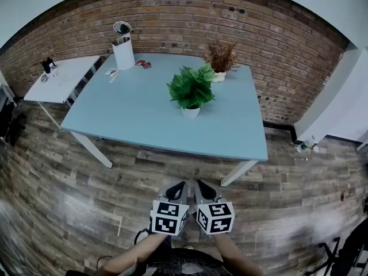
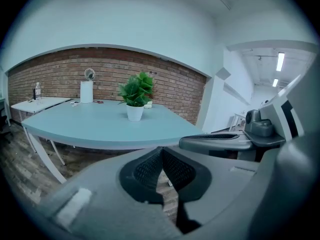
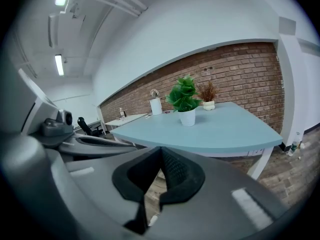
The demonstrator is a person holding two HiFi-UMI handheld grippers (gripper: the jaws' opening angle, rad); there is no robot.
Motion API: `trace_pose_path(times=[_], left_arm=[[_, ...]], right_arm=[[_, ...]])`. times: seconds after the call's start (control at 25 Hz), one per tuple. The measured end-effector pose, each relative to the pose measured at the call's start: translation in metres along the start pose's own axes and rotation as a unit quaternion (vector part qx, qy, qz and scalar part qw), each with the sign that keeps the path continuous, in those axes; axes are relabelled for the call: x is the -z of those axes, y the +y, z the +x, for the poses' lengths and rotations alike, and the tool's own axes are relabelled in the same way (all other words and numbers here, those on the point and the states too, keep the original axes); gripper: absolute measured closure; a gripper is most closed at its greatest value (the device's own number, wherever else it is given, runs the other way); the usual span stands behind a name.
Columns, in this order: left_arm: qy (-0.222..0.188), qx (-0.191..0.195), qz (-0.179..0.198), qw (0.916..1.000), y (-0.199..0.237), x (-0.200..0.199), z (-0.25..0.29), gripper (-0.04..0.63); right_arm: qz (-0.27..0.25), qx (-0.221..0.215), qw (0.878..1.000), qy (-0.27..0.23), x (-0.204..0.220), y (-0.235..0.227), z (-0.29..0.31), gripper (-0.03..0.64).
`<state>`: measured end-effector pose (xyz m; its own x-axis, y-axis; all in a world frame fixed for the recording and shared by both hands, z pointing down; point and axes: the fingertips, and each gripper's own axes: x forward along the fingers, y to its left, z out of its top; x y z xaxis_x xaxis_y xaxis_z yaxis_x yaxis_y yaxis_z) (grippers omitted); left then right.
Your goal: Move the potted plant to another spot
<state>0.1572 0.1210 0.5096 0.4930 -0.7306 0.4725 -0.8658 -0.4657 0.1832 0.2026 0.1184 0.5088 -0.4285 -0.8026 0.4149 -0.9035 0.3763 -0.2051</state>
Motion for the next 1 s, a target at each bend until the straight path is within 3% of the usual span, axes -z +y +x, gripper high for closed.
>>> trace_pose_path(times=[1.0], left_arm=[[0.022, 0.039, 0.009, 0.9990, 0.110, -0.059, 0.073, 0.595]], right_arm=[[0.020, 0.054, 0.998, 0.015, -0.059, -0.011, 0.125, 0.611]])
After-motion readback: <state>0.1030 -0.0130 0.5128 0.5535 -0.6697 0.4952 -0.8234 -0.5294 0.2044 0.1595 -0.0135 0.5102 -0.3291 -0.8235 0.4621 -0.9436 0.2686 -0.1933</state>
